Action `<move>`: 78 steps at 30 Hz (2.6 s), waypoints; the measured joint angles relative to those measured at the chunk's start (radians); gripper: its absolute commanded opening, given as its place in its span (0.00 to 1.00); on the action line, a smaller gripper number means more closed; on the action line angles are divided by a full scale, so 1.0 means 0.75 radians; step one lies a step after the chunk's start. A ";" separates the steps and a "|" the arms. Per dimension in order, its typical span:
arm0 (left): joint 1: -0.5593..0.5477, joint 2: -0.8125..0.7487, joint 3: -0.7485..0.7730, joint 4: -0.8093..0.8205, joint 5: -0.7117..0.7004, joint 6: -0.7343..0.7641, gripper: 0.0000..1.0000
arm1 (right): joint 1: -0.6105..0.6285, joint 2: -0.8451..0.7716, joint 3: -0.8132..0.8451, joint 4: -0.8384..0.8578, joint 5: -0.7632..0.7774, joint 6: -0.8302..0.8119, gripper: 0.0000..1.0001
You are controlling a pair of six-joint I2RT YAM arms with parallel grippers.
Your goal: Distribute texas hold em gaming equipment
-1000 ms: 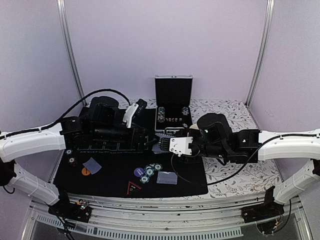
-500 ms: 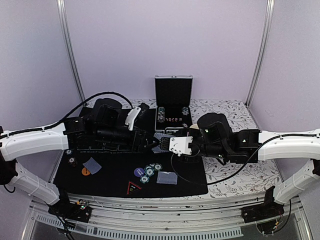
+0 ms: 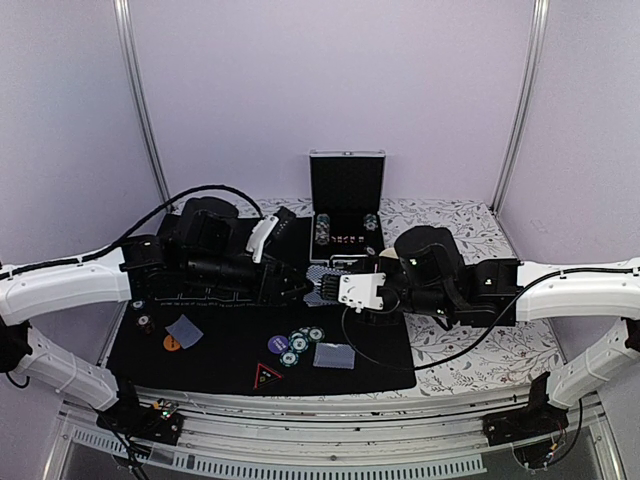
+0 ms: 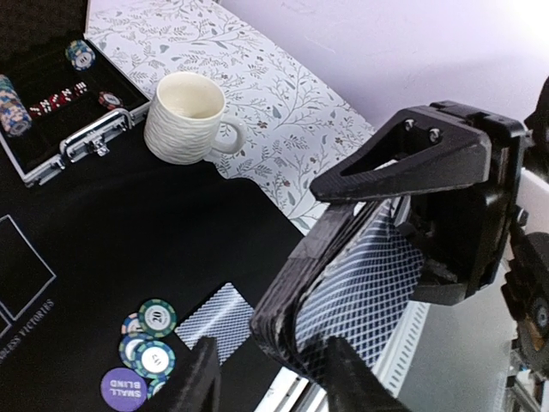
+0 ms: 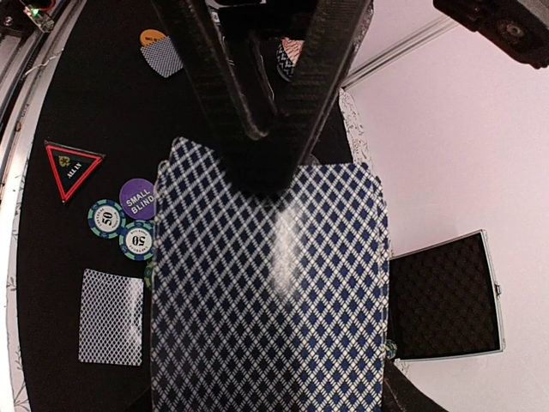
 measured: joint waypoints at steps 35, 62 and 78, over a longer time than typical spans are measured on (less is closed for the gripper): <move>0.026 -0.040 -0.028 0.027 0.197 -0.057 0.05 | -0.001 -0.013 -0.003 -0.010 -0.008 -0.024 0.55; 0.026 -0.035 -0.031 0.032 0.283 -0.057 0.05 | -0.002 -0.015 -0.003 0.006 -0.008 -0.022 0.55; 0.031 -0.092 -0.040 -0.003 0.268 -0.052 0.00 | -0.005 -0.017 -0.003 0.010 -0.007 -0.019 0.55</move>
